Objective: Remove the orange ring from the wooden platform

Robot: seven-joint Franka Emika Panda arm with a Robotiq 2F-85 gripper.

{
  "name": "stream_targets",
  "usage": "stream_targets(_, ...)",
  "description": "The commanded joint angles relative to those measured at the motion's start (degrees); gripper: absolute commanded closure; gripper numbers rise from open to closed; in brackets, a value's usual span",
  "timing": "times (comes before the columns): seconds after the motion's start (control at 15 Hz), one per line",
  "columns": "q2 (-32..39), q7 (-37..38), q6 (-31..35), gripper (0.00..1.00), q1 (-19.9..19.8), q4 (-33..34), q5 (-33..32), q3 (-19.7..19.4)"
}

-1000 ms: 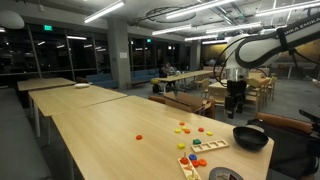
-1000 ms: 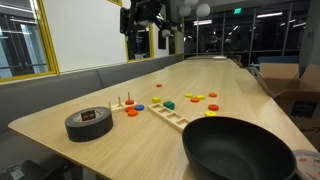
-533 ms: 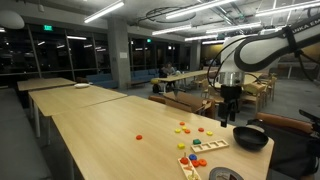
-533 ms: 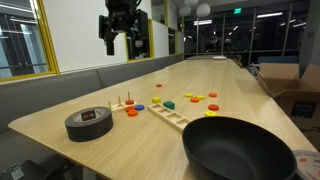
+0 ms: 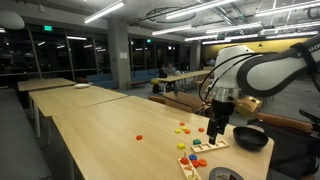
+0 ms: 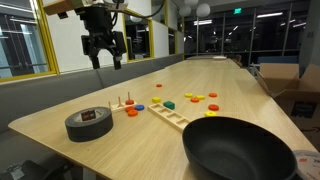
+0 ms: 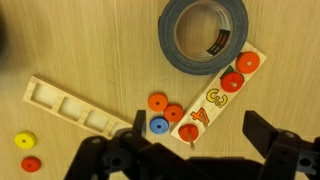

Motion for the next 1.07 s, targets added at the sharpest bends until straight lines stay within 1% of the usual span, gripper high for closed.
stream_targets(0.0, 3.4, 6.1, 5.0, 0.0, 0.8, -0.2, -0.7, 3.9)
stream_targets(0.2, 7.7, 11.3, 7.3, 0.0, 0.5, 1.1, -1.4, 6.6)
stream_targets(0.4, 13.4, 16.3, 9.3, 0.0, 0.0, 3.3, -1.2, 7.7)
stream_targets(0.73, 22.5, 23.0, 12.7, 0.0, -0.9, 8.1, -2.9, 7.4)
stream_targets(1.0, 29.6, 28.4, 14.1, 0.0, -0.9, 12.7, -6.4, 6.0)
